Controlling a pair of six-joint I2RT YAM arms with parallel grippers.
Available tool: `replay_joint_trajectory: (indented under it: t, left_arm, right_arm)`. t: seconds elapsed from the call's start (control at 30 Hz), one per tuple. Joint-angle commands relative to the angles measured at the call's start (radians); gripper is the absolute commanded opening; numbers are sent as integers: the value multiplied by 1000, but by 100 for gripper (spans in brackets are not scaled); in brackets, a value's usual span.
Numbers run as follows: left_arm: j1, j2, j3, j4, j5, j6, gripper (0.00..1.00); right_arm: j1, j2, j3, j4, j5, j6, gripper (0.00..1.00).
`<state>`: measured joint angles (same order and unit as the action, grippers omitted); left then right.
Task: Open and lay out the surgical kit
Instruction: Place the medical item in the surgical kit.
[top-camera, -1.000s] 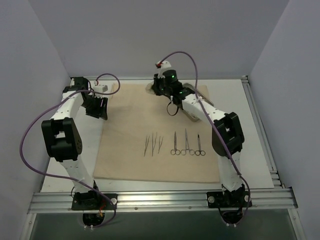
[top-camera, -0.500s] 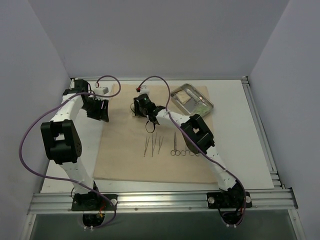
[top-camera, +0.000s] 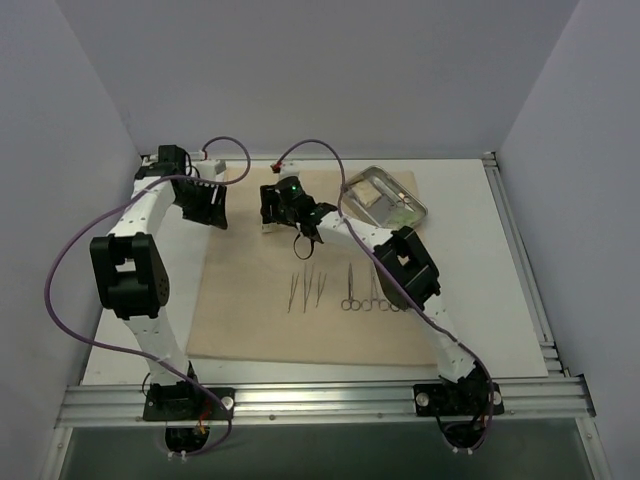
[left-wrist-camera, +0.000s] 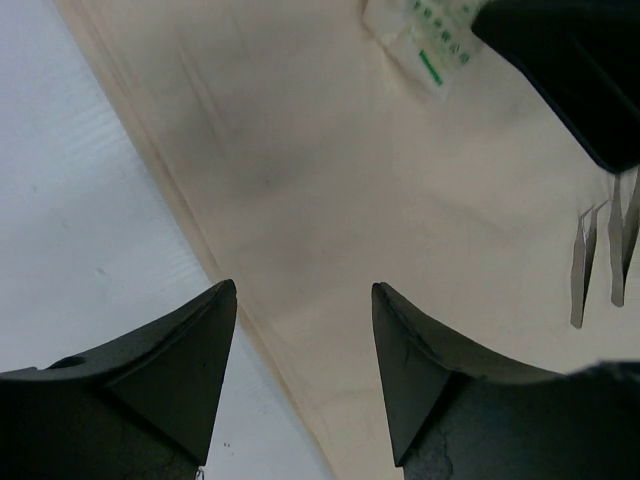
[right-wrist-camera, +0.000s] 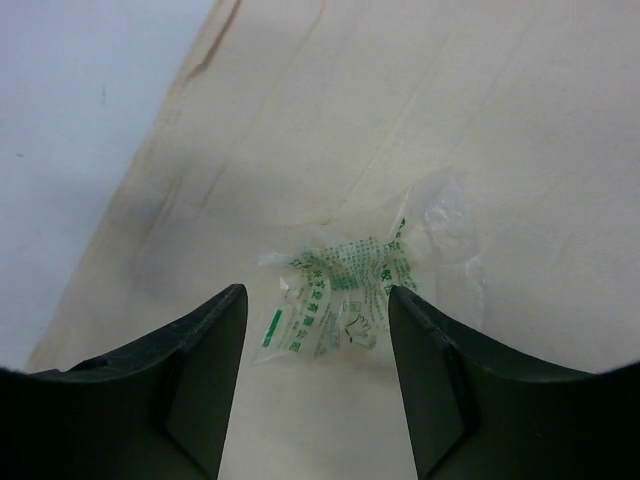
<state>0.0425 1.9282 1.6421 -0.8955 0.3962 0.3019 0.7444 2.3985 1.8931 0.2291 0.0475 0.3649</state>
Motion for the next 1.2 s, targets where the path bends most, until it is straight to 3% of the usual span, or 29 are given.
replay_joint_trajectory:
  t: [0.0, 0.07, 0.23, 0.4, 0.57, 0.9, 1.0, 1.17]
  left_arm:
    - [-79, 67, 125, 55, 4, -21, 66]
    - [-124, 113, 169, 92, -28, -27, 68]
    - [-181, 212, 237, 207, -109, -49, 68]
    - [-196, 317, 311, 221, -154, -56, 60]
    - [-201, 333, 289, 263, -125, -61, 56]
    - [-207, 336, 251, 288, -92, -60, 44]
    - [-208, 333, 243, 291, -89, -60, 36]
    - [-207, 312, 225, 293, -76, -70, 12]
  right_arm:
    - [-31, -205, -69, 62, -37, -18, 54]
    - [-65, -243, -113, 73, -37, 3, 54]
    - [-132, -246, -229, 85, -133, 97, 40]
    - [-174, -164, -239, 116, -257, 196, 40]
    - [-180, -93, -232, 180, -359, 247, 41]
    - [-181, -25, -209, 207, -408, 290, 38]
    - [-185, -15, -210, 202, -413, 304, 37]
    - [-198, -38, -239, 182, -373, 299, 37]
